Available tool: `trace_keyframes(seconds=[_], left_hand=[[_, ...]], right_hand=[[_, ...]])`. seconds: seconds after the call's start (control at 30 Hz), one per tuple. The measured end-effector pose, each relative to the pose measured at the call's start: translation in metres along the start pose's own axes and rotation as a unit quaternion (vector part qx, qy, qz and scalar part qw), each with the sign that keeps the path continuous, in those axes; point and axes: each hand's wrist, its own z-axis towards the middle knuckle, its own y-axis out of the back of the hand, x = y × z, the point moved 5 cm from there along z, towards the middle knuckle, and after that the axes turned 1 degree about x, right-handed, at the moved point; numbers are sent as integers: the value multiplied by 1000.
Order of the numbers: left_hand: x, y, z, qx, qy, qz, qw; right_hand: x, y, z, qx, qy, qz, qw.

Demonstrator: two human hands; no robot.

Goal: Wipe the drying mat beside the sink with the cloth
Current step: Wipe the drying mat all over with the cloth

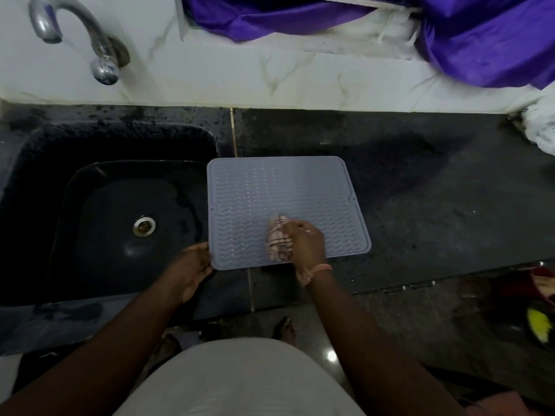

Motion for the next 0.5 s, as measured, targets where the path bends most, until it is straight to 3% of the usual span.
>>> trace_keyframes(seconds=[0.17,0.3,0.5], left_hand=[[-4,-13,-10,-19,-21,-13,1000],[-5,-17,-14,-30,-21,-7,999],[-5,-16,-13,-44,-16,3,999]], right_hand=[[23,102,26,-166,56,-17,984],[35,158,28,-309,92,-207,924],[30,140,35,-249,63,-365,895]])
